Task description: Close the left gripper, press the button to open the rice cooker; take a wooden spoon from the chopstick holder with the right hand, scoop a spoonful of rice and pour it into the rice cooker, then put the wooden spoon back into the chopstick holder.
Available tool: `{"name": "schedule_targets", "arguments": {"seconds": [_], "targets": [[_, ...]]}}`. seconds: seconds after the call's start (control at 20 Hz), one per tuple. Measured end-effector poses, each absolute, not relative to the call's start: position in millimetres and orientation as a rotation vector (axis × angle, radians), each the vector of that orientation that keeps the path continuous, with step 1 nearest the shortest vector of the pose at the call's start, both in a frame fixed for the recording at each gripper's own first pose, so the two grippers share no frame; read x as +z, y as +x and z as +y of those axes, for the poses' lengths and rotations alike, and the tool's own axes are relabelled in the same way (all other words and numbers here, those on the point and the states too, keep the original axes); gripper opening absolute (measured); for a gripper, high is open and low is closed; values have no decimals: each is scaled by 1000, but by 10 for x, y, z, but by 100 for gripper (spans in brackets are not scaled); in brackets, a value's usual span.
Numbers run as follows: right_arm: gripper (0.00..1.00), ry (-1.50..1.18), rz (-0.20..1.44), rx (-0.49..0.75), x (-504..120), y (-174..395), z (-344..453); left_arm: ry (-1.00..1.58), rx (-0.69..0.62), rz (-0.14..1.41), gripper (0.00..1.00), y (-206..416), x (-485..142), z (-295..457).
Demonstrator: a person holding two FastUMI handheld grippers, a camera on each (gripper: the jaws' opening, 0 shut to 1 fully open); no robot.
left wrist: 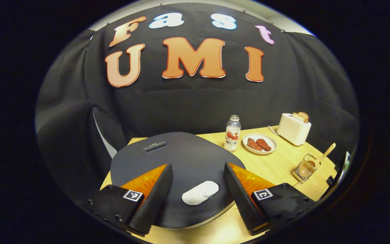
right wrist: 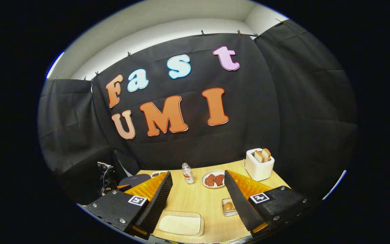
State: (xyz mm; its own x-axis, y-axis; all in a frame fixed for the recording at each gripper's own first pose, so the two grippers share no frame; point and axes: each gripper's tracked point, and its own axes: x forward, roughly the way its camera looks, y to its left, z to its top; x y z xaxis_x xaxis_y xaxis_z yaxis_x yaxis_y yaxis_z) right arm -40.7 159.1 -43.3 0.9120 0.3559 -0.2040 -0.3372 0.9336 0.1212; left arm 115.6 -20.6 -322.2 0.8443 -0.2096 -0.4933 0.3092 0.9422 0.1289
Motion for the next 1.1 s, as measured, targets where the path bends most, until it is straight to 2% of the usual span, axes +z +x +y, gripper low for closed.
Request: {"name": "schedule_targets", "arguments": {"seconds": [0.2, 0.3, 0.45, 0.5, 0.55, 0.6, 0.65, 0.7, 0.75, 0.8, 0.85, 0.9, 1.0, 1.1], "targets": [[95, 76, 241, 373, -506, -383, 1661, 205, -294, 556, 98, 1126, -3293, -208], [95, 82, 234, 374, -513, -347, 1678, 202, -306, 537, 100, 1181, -3245, -212], [95, 59, 221, 353, -499, -268, 1653, 208, -278, 602, 100, 1188, -3224, -202], [95, 45, 213, 343, -478, -237, 1626, 217, -279, 635, 95, 1155, -3194, -203], [95, 35, 205, 334, -454, -213, 1604, 224, -283, 654, 95, 1144, -3126, -219], [95, 33, 201, 329, -435, -210, 1588, 224, -284, 631, 100, 1175, -2989, -243], [95, 37, 197, 327, -416, -203, 1577, 211, -291, 585, 94, 1218, -2764, -268], [95, 42, 193, 326, -386, -192, 1572, 197, -291, 536, 94, 1252, -2469, -274], [95, 46, 187, 326, -358, -177, 1580, 200, -278, 493, 100, 1286, -2190, -227], [95, 48, 180, 326, -311, -158, 1575, 215, -257, 450, 94, 1302, -1927, -162], [95, 48, 171, 322, -269, -143, 1561, 230, -226, 407, 94, 1316, -1643, -87], [95, 43, 162, 320, -224, -124, 1560, 232, -199, 370, 100, 1321, -1356, -28], [95, 29, 139, 317, -124, -83, 1560, 208, -165, 315, 94, 1270, -825, 74], [95, 13, 112, 311, -23, -57, 1547, 186, -136, 270, 97, 1187, -379, 217]]}}
